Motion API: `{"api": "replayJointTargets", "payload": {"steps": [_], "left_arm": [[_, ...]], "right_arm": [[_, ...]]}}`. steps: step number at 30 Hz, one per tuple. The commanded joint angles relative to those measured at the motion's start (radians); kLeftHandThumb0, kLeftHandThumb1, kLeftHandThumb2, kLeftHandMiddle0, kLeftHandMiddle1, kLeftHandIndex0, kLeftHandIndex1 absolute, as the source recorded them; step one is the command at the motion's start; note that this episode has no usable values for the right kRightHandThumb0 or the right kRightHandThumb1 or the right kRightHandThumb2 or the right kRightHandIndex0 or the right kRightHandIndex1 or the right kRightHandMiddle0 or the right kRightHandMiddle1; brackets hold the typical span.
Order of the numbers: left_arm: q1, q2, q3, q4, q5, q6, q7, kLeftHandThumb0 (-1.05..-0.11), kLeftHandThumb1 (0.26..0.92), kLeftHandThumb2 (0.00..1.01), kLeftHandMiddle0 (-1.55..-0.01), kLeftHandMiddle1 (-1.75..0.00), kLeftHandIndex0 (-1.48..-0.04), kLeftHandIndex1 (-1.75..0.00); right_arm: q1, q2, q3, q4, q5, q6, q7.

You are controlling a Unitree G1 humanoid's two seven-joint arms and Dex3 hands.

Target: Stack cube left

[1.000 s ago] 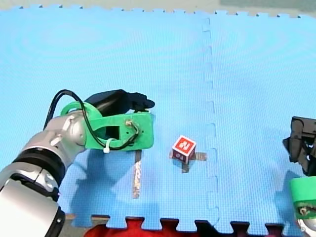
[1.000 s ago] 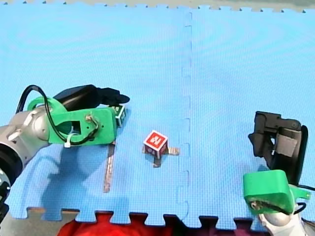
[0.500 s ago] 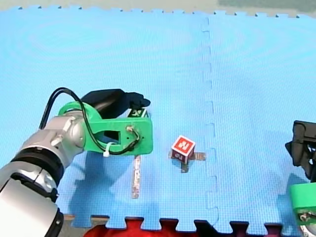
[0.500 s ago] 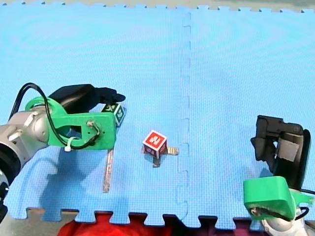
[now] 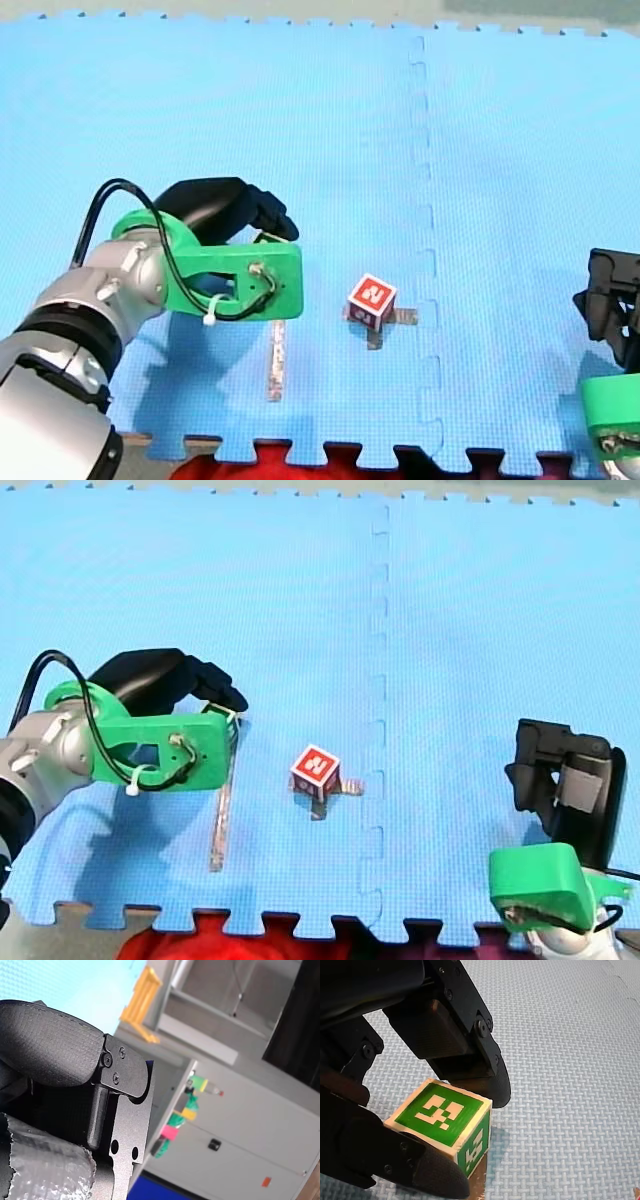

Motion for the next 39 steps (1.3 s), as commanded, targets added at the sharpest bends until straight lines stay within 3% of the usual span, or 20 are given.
{"api": "replayJointTargets", "payload": {"steps": [1,9,15,18,23,25,33,39], "left_arm": [[0.010,0.007,-0.001,0.005,0.002,-0.002,-0.005,-0.530,0.857,0.02,-0.98,-1.75,-1.28,-0.18],[0.013,0.013,0.001,0.005,0.003,-0.018,0.005,-0.582,0.886,0.02,-0.98,-1.75,-1.32,-0.18],[0.012,0.018,0.006,0.004,-0.001,-0.034,0.007,-0.589,0.896,0.02,-0.97,-1.75,-1.32,-0.19],[0.013,0.022,0.020,-0.001,-0.014,-0.070,0.011,-0.585,0.899,0.01,-0.94,-1.75,-1.29,-0.19],[0.022,0.053,0.068,-0.047,-0.072,-0.256,0.022,-0.548,0.889,0.00,-0.92,-1.75,-1.27,-0.18],[0.021,0.065,0.083,-0.062,-0.088,-0.299,0.019,-0.527,0.883,0.00,-0.92,-1.75,-1.26,-0.17],[-0.004,0.103,0.134,-0.121,-0.148,-0.354,-0.034,-0.498,0.875,0.00,-0.91,-1.75,-1.24,-0.14],[-0.003,0.106,0.147,-0.132,-0.160,-0.353,-0.045,-0.476,0.864,0.00,-0.90,-1.75,-1.23,-0.12]], "right_arm": [[-0.001,-0.003,0.001,0.001,-0.005,-0.004,-0.011],[-0.004,-0.007,0.010,0.008,-0.023,-0.006,-0.035],[-0.012,-0.008,0.015,0.019,-0.023,-0.009,-0.041],[-0.018,-0.008,0.016,0.031,-0.017,-0.015,-0.035],[-0.026,-0.008,0.015,0.049,-0.008,-0.021,-0.026],[-0.030,-0.005,0.014,0.066,-0.002,-0.022,-0.022],[-0.049,0.003,0.010,0.118,0.035,-0.038,0.013],[-0.053,0.003,0.006,0.126,0.053,-0.046,0.037]]}}
